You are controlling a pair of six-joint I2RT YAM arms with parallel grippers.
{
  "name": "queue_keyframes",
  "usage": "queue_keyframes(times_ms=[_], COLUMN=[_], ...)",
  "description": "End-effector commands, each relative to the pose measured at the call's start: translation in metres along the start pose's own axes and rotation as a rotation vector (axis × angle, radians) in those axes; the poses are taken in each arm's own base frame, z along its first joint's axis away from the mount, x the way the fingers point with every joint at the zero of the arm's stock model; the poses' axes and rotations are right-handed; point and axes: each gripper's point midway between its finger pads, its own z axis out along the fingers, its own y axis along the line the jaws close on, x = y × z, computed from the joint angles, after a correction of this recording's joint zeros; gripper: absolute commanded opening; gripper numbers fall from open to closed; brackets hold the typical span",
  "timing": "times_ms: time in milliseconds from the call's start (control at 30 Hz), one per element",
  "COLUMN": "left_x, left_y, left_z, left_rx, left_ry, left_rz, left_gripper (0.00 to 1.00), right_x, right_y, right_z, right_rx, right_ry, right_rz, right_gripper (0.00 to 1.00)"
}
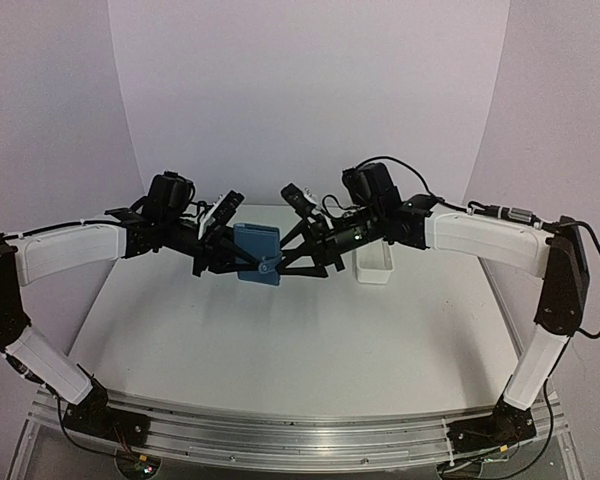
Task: Put the credit cards into the card holder
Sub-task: Close the card holder at the center of the board.
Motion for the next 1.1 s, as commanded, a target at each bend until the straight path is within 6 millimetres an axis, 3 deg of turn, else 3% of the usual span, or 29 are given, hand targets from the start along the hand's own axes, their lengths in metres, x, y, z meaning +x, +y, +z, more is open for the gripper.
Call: queue_keyframes(times_ms=[0,100,233,300,367,433,567,667,800,967,1067], left_x=[-0.017,-0.019,-0.023,-0.023,-0.024,-0.023,-0.019,-0.025,-0.028,-0.029,-0.031], left_y=[0.004,0.003,0.001,0.0,-0.001,-0.003,-0.007,-0.012,-0.016,-0.016,-0.015], left_z=[-0.003,-0.004,-0.005,-0.005,-0.006,-0.007,-0.009,-0.012,-0.013,-0.012,-0.01], left_rx=[-0.077,-0.081,-0.073,-0.065,-0.059,-0.046,-0.014,0.031,0.063,0.063,0.058], left_ry=[0.001,-0.005,-0.017,-0.02,-0.023,-0.026,-0.025,-0.049,-0.061,-0.061,-0.06], left_rz=[0.054,0.06,0.054,0.045,0.042,0.042,0.057,0.059,0.062,0.061,0.053], left_gripper=[0.0,0.0,0.0,0.0,0.0,0.0,0.0,0.0,0.0,0.0,0.0], right_x=[-0.039,-0.039,-0.033,-0.031,-0.033,-0.041,-0.054,-0.039,-0.019,-0.017,-0.016], right_y=[0.023,0.022,0.014,0.013,0.012,0.017,0.023,0.02,0.014,0.004,0.003], right_z=[0.0,0.001,0.005,0.005,0.003,-0.005,-0.026,-0.035,-0.035,-0.03,-0.016], right_rx=[-0.074,-0.082,-0.03,-0.018,-0.007,-0.004,0.012,0.057,0.096,0.105,0.07], right_ry=[-0.075,-0.076,-0.06,-0.055,-0.057,-0.073,-0.097,-0.062,-0.004,0.015,0.018], right_rz=[-0.085,-0.075,-0.085,-0.098,-0.108,-0.135,-0.197,-0.221,-0.226,-0.244,-0.236], right_gripper=[0.59,0.59,0.41,0.48,0.63,0.67,0.69,0.7,0.7,0.7,0.7])
